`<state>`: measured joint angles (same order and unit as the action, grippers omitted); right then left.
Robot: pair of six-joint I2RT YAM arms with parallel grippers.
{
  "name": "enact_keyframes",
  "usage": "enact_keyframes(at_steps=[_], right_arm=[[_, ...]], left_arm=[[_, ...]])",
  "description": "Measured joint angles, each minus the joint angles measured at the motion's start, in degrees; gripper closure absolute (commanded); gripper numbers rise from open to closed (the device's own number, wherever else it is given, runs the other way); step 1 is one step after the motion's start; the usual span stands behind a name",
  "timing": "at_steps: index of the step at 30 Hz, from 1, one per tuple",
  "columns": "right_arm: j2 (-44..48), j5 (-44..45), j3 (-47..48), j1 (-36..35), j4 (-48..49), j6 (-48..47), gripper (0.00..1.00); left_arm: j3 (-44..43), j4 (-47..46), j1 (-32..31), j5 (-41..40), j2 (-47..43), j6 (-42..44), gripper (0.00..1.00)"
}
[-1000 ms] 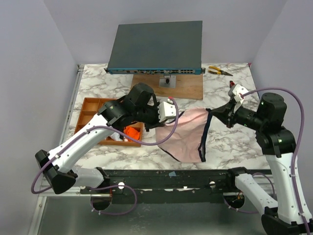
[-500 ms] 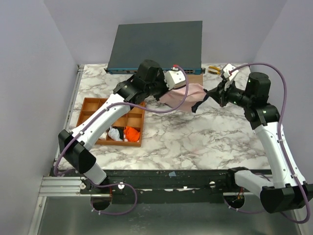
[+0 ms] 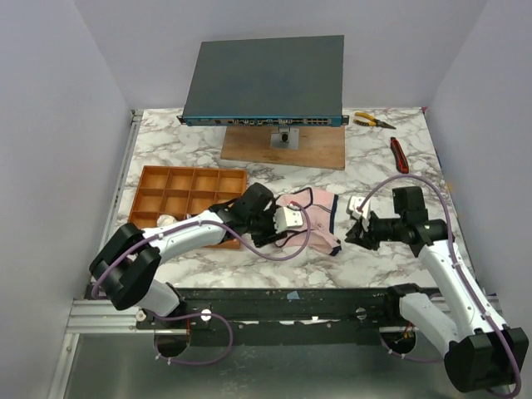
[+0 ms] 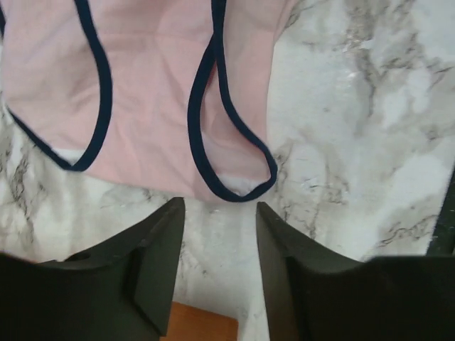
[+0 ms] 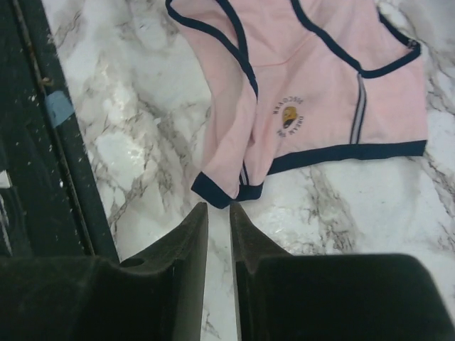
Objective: Roll the underwear
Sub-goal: Flatten out the underwear at the center of the board.
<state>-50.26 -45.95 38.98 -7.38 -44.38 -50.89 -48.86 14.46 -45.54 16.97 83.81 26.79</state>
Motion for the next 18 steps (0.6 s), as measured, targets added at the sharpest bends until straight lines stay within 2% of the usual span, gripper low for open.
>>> enact_keyframes(at_steps=[1,4,6,7,9,11,18], right_arm=[[0.1,0.0,-0.2,0.0,-0.3,-0.3,0.74],[2.4,-0.3,-1.3,0.0,-3.6,-4.0,0.69],[3.4,-0.4,-1.3,0.0,-4.1,-5.0,0.66],[3.6,-0.4,-1.3,0.0,-4.0,-4.9,0.65],[3.4,-0.4,-1.3,0.0,-2.8,-4.2,0.61],[2.4,-0.4,-1.2,0.0,-1.4,-3.5,0.40],[-5.5,-2.1,-1.0,-0.3,-0.4,-4.3,0.31]], left_arm=[[0.5,0.4,-0.5,1.0,-0.1,0.2,0.44],[0.3,0.9,-2.1,2.6,-0.9,0.8,0.14],[-1.0,2.2,-2.6,3.2,-1.2,0.9,0.08],[-2.0,2.8,-2.6,3.3,-1.2,1.0,0.02],[-3.6,3.4,-2.6,3.3,-1.4,0.8,0.01],[-4.9,3.7,-2.5,3.3,-1.8,0.6,0.01],[-5.7,1.8,-0.5,4.1,-3.1,-3.3,0.01]])
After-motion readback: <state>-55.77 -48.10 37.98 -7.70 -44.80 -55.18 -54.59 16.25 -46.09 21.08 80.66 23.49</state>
